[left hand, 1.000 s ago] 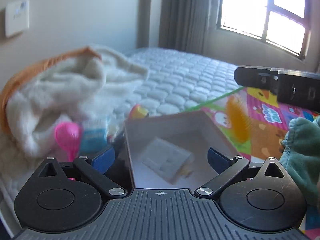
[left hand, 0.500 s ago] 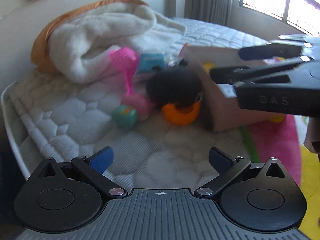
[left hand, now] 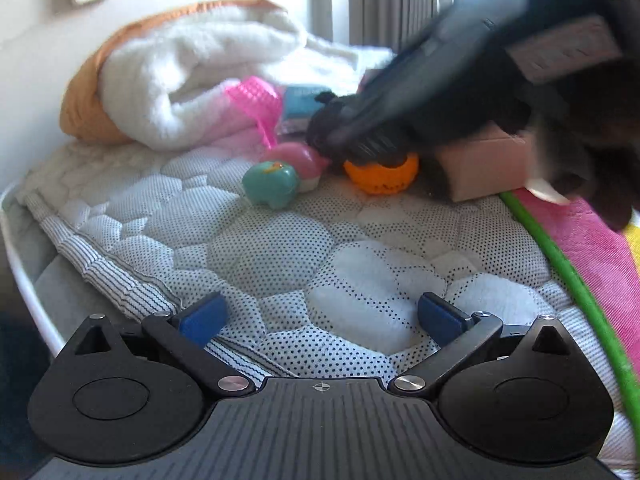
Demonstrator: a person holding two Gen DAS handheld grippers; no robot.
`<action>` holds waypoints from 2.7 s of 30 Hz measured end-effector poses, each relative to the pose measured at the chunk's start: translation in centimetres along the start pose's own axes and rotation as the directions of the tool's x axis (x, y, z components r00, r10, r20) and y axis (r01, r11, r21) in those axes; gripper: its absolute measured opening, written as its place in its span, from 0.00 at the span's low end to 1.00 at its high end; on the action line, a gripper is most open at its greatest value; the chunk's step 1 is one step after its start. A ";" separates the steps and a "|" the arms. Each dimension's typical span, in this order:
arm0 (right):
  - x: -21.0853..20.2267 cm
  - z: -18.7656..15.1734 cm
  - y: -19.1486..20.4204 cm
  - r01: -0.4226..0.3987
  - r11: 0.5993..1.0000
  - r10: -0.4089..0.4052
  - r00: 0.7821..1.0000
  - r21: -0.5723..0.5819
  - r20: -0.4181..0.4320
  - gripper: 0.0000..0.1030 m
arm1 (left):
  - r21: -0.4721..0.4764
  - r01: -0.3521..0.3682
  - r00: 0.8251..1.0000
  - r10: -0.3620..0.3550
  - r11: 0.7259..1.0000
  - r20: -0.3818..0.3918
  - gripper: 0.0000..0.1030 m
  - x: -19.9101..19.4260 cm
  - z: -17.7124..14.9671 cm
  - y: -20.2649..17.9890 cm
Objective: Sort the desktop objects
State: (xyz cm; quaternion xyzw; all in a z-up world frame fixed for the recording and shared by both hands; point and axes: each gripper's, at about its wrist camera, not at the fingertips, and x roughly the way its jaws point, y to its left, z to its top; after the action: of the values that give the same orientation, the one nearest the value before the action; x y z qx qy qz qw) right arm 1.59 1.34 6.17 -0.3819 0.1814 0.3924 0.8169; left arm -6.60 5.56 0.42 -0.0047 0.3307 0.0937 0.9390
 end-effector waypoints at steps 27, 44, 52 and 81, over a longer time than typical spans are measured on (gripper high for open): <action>3.3 2.2 -2.8 -0.018 0.996 0.029 0.992 0.084 -0.126 0.62 | -0.006 -0.002 1.000 0.002 1.000 0.000 1.00 -0.2 0.0 0.2; -10.1 -0.4 -10.3 -0.124 0.879 0.108 0.992 0.460 0.060 0.53 | -0.029 0.017 1.000 -0.018 0.999 -0.021 1.00 -0.2 0.5 0.5; -13.0 -12.8 -8.5 0.088 0.833 0.007 0.985 0.546 -0.170 0.57 | -0.021 0.146 0.989 -0.146 0.989 -0.005 0.84 -0.9 6.6 -1.0; -11.0 -18.4 -5.0 0.051 0.759 0.011 0.996 0.650 -0.091 0.68 | 0.036 0.275 0.951 -0.266 0.961 -0.161 0.34 -0.9 5.9 -5.9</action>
State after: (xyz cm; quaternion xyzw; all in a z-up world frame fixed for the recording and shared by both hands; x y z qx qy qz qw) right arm -1.36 -20.26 3.33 -0.0934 0.3383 0.2788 0.8939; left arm -2.55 0.02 5.25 -0.0299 0.4014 -0.0460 0.9143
